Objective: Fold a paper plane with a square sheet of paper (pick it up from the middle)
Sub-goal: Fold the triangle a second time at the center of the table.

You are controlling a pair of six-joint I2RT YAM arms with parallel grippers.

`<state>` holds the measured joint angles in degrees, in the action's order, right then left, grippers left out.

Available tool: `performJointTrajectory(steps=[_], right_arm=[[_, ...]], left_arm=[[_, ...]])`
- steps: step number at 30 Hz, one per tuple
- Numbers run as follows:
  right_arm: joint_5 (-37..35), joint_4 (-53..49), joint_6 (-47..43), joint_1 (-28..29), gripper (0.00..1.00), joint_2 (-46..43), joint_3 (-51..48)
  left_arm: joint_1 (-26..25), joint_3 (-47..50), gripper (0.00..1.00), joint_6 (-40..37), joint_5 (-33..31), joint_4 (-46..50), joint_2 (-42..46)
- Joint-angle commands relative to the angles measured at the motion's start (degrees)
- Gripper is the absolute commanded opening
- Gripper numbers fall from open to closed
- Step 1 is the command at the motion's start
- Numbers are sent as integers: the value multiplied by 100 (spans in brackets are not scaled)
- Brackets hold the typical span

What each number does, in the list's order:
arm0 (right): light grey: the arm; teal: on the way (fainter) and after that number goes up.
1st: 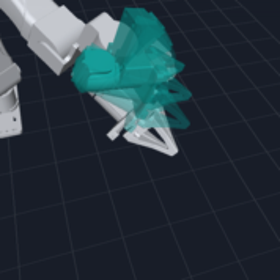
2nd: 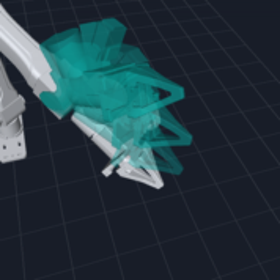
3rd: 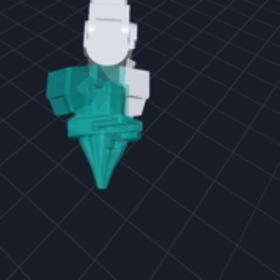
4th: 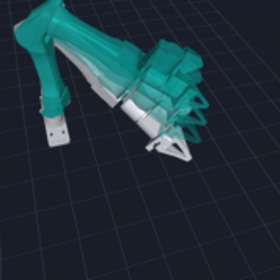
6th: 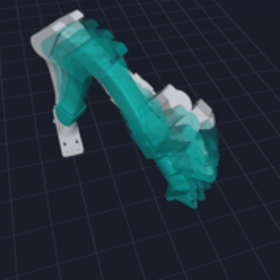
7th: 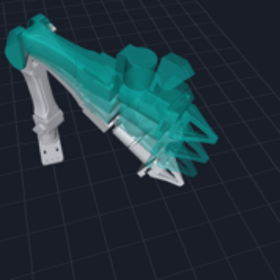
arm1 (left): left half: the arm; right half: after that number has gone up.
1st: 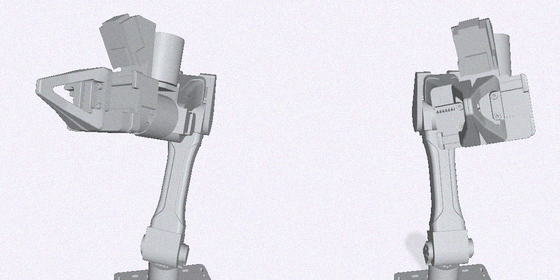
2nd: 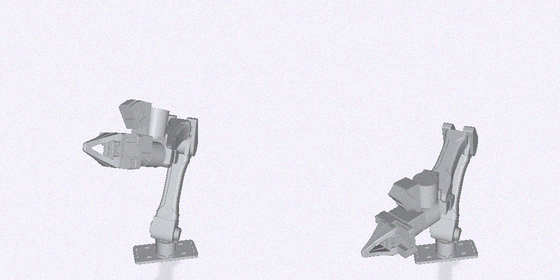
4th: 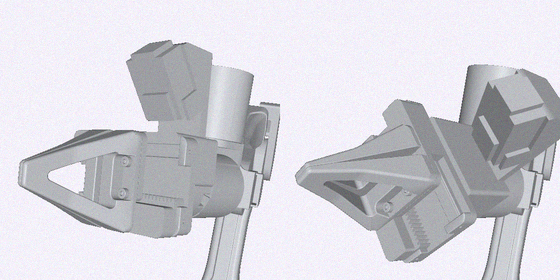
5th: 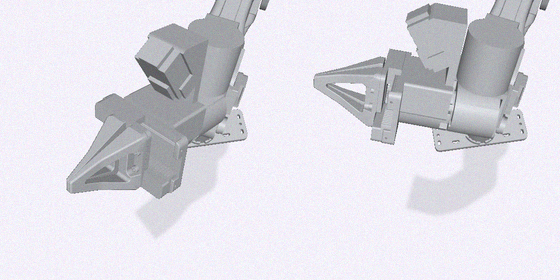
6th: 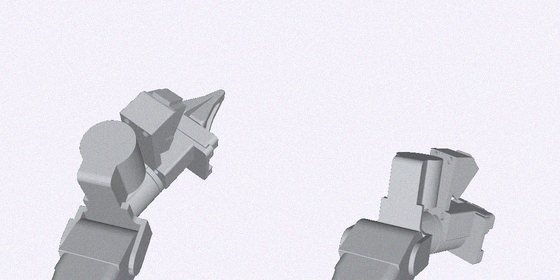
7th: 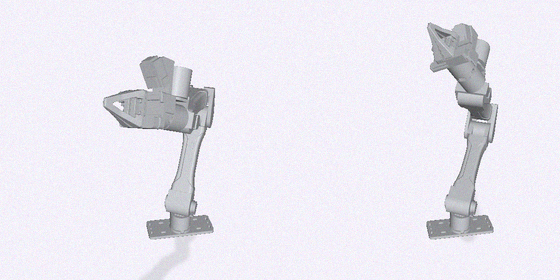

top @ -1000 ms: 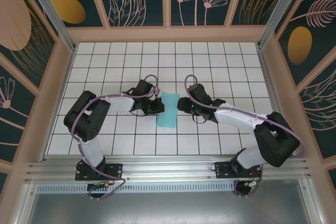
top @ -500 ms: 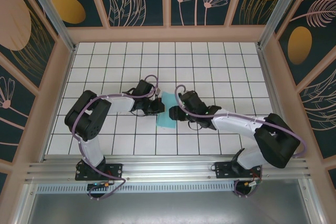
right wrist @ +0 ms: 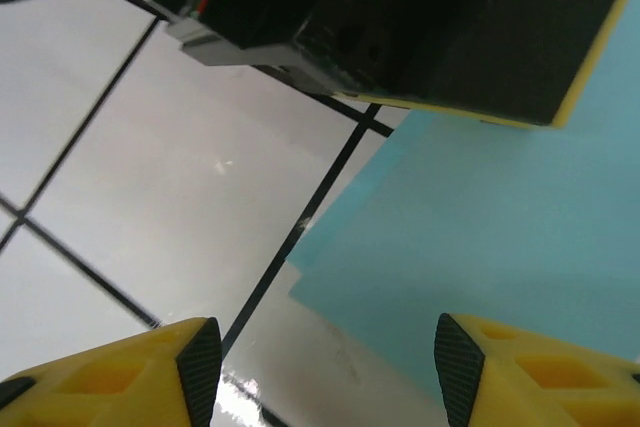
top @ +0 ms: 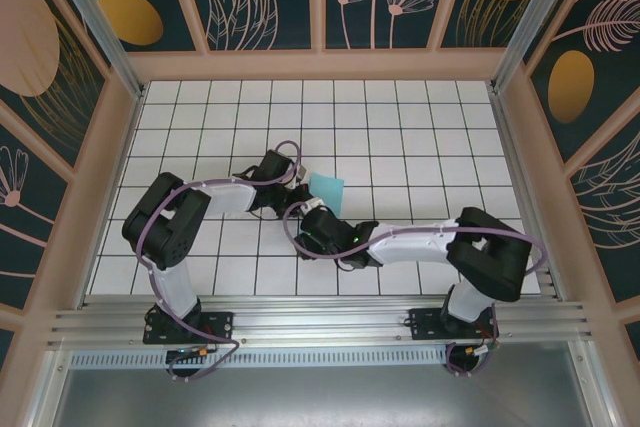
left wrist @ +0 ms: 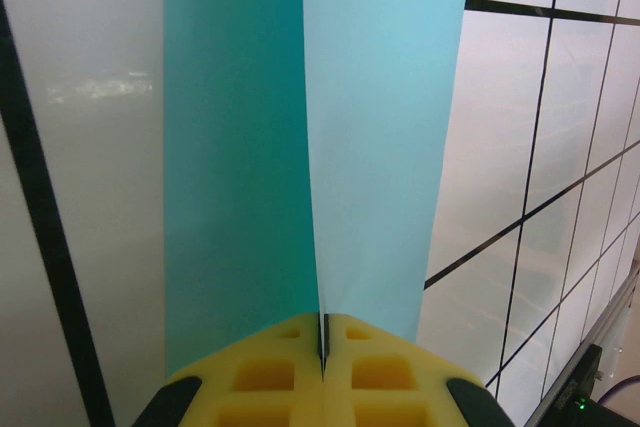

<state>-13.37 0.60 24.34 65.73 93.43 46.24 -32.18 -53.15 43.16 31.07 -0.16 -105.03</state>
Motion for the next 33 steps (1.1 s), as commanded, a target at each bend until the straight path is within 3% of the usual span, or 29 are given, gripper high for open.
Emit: performJointTrajectory(steps=[1, 9, 24, 29, 33], right_arm=[[-842, -211, 103, 133, 62, 234, 335], [-1400, -406, 375, 291, 55, 564, 524], [-1618, -393, 422, 328, 12, 303, 421], [-1459, -360, 346, 308, 0, 245, 405], [-1084, -116, 335, 172, 0, 91, 248]], left_arm=[[33, -108, 0, 72, 117, 65, 142], [31, -90, 1, 27, 151, 71, 144], [33, -108, 5, 18, 41, 130, 187], [30, -121, 15, 4, -189, 214, 310], [28, -147, 28, -46, -763, 432, 594]])
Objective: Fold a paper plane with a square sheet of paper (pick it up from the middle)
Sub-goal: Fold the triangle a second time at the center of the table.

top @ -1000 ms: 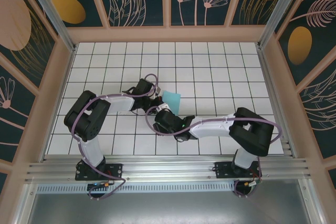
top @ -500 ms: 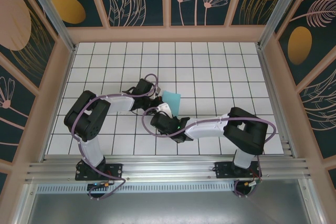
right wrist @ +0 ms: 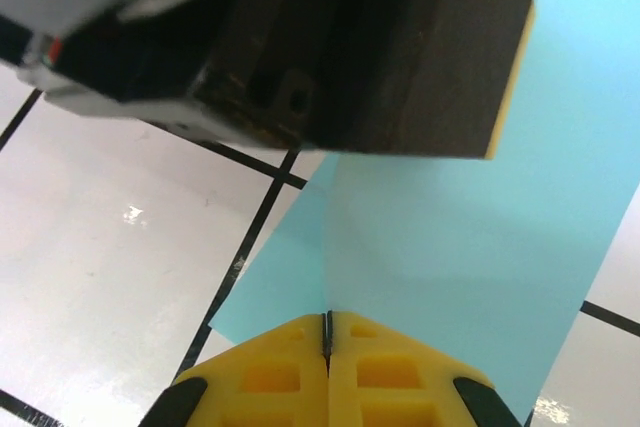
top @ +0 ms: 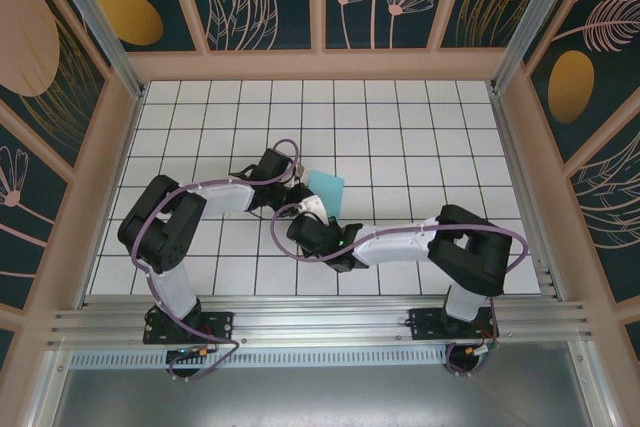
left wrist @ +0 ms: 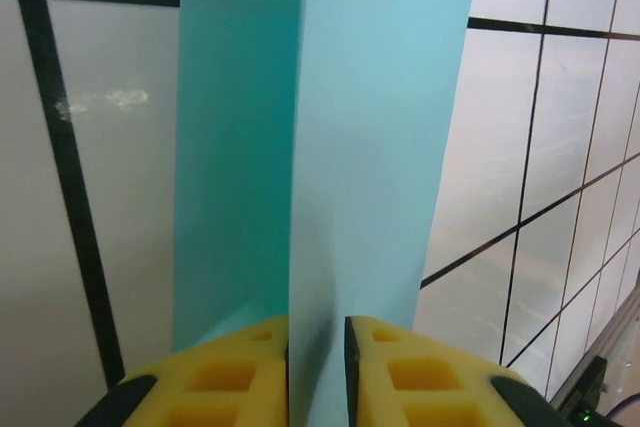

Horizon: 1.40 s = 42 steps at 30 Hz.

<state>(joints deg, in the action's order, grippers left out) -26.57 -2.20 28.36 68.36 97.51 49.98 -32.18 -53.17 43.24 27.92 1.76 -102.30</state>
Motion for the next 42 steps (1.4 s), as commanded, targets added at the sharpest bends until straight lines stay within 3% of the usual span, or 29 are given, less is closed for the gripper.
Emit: performJointTrajectory(steps=[1, 5, 9, 17, 21, 29, 42], right_arm=[[401, 283, -60, -155, 0, -390, -214], [1574, 988, -52, -536, 0, -767, -667], [2903, 1752, 72, -1097, 0, -1082, -1181], [5135, 2451, 130, -2176, 0, -1070, -1617], [5595, 2531, 185, -2500, 0, -913, -1636], [5973, 2504, 209, -2897, 0, -825, -1679], [6287, 2213, -12, -3210, 0, -433, -1607]], left_arm=[[41, -142, 33, -52, -708, 330, 377], [35, 123, 44, 122, -1604, 361, 1042], [36, 551, 45, 379, -2034, 166, 1556], [33, 1409, 31, 368, -1052, -703, 2031], [19, 1713, 25, 392, -538, -1085, 2056], [-259, 1625, 24, 141, -99, -1121, 1605], [-555, 1401, 19, 172, -661, -954, 831]])
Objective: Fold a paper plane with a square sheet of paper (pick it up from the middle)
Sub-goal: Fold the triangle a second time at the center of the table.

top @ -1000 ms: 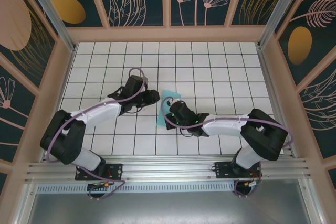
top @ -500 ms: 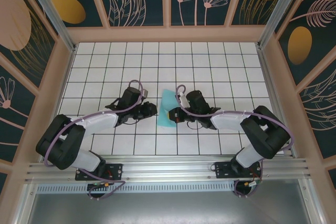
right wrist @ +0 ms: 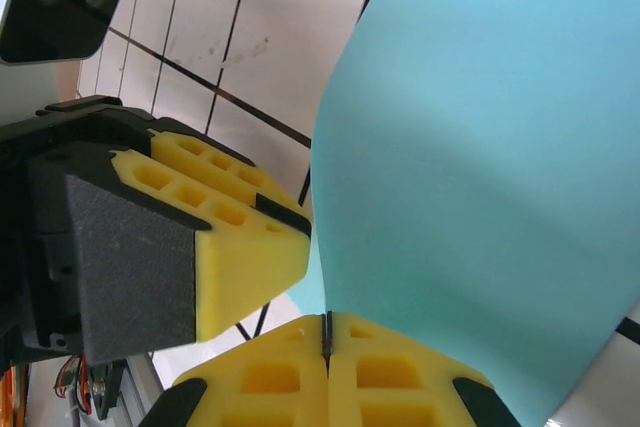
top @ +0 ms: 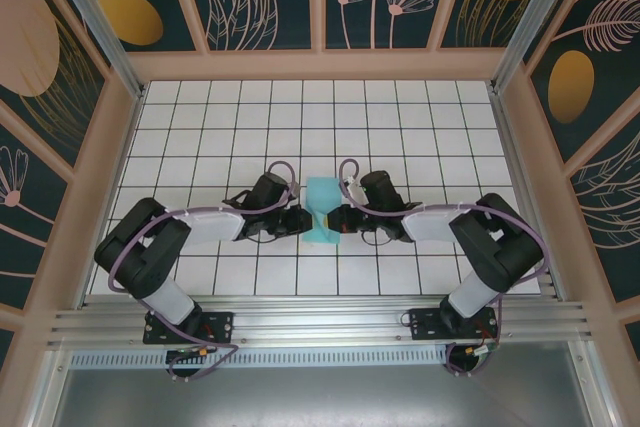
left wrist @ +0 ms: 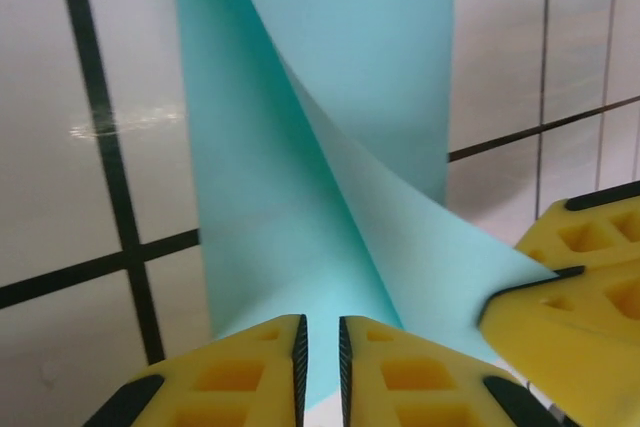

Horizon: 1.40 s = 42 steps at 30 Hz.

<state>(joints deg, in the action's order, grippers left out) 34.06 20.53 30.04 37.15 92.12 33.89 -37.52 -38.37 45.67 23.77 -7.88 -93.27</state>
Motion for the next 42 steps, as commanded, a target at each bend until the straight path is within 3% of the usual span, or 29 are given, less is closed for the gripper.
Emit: performJointTrajectory(steps=[1, 13, 21, 24, 31, 42], right_arm=[[257, -99, -223, -101, 0, 125, 16], [371, -248, -281, -254, 0, 193, 136], [339, 53, -36, -254, 0, 168, 9], [430, 398, 280, -247, 0, 163, -99], [-25, 970, 1118, -134, 0, -272, -493], [-796, 1463, 1951, 213, 0, -381, -702]], left_arm=[[-28, -67, 19, -83, -277, 32, -89], [-50, -4, 20, 36, -107, -158, 86], [-157, -28, 19, 402, 420, -393, 226], [-237, -92, 17, 436, 269, -217, 112], [-257, 106, 14, 653, -315, -150, 407], [-265, 84, 12, 755, -106, -318, 220]])
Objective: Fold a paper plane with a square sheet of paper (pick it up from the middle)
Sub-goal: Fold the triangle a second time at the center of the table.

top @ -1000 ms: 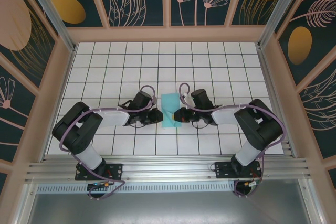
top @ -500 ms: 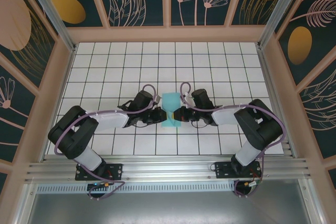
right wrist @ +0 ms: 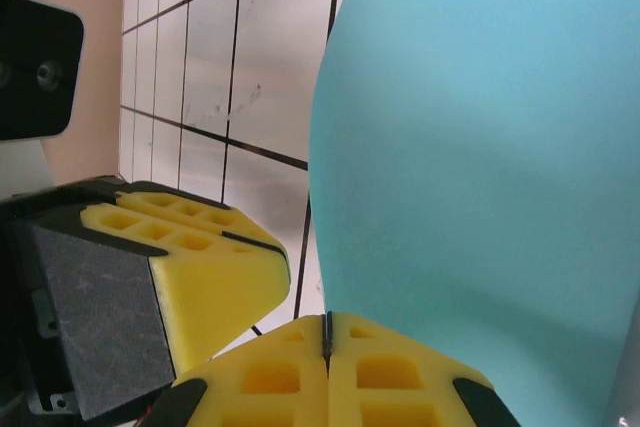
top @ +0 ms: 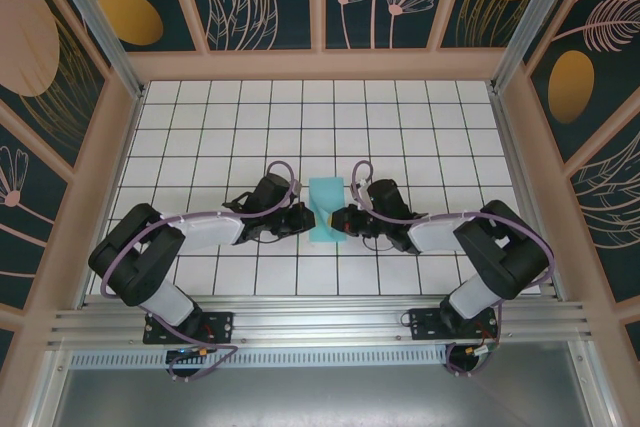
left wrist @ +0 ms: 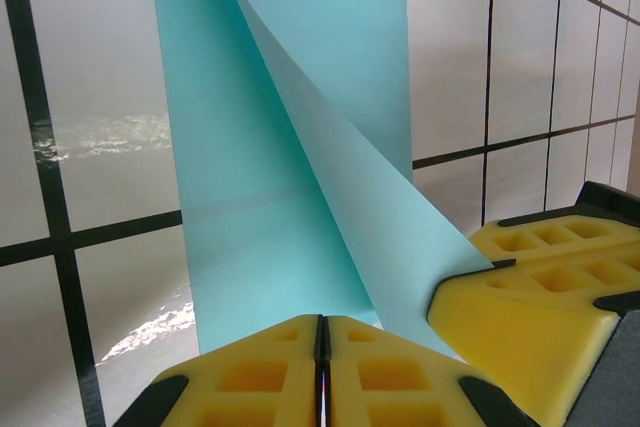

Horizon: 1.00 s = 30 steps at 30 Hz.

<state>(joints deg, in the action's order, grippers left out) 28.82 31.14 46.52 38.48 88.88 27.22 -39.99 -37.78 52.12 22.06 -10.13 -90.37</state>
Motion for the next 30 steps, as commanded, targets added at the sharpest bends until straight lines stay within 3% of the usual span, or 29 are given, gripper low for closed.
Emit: performJointTrajectory(steps=[1, 15, 21, 30], right_arm=[[-333, 411, 331, 113, 0, -38, -16], [-434, 486, 421, 213, 0, 184, 0], [-342, -4, -28, 204, 0, 284, 226], [-26, -918, -1074, -136, 0, 450, 640]], left_arm=[[-15, 0, 12, 100, 116, -102, -118], [-32, -94, 8, 270, 130, -326, -621], [-35, -101, 7, 31, -313, 85, -746], [-32, 21, 6, -93, -463, 135, -988]])
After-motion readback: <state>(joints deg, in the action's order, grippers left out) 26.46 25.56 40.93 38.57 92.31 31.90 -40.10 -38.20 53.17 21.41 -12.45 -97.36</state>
